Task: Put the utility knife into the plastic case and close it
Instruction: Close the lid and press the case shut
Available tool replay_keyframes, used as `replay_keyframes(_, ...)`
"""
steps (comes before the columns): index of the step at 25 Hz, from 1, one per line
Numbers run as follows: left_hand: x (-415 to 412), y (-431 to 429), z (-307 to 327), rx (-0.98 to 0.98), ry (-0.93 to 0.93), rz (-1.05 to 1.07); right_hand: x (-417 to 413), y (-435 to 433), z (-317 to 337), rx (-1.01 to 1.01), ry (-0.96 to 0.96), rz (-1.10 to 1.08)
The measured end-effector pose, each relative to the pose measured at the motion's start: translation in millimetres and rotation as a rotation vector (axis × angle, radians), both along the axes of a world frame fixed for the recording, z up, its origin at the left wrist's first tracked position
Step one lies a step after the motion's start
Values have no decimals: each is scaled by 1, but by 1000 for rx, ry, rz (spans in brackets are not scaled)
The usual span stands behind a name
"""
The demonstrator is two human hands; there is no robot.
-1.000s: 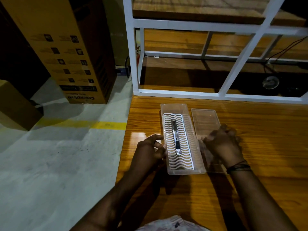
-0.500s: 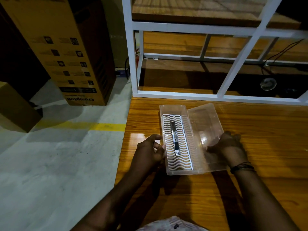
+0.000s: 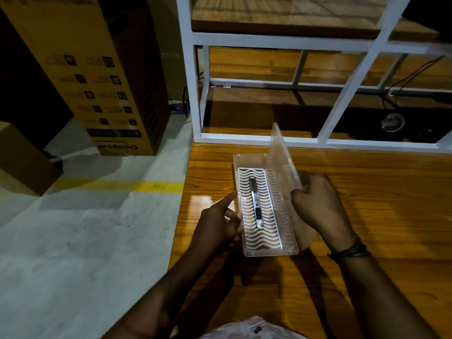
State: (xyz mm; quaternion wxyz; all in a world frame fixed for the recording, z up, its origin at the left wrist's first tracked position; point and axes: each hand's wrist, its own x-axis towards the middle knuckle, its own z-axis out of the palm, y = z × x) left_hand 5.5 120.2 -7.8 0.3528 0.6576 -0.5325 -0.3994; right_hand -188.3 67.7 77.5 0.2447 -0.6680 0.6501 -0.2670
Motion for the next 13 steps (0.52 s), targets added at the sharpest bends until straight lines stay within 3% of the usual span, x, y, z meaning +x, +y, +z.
replay_keyframes(2, 0, 0, 2, 15, 19, -11, 8, -1, -12, 13, -11, 43)
replay_keyframes(7, 1, -2, 1, 38, 92, 3, 29, 10, -33, 266, -96, 34)
replay_keyframes(13, 3, -2, -4, 41, 125, 3, 44, 19, -48, 286, 370, 124)
